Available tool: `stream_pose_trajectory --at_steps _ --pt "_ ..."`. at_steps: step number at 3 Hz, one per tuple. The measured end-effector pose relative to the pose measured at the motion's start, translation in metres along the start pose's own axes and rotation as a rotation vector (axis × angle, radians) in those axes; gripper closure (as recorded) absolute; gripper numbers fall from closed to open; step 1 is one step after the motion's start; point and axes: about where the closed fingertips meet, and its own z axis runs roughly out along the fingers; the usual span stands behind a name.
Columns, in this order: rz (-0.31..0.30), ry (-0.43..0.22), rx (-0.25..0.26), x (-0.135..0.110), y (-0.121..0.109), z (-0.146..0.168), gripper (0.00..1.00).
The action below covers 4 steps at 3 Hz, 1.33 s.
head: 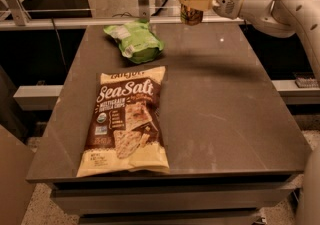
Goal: Move orange can near brown chip bag
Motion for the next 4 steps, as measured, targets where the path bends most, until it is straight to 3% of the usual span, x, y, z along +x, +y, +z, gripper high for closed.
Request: stream_pose_trajectory --at_steps 2,4 --pt "0.048 -0.013 -0.198 0.013 0.090 0.014 1.00" --pt "0.102 -0.012 -0.359 0.040 0.158 0.023 1.00"
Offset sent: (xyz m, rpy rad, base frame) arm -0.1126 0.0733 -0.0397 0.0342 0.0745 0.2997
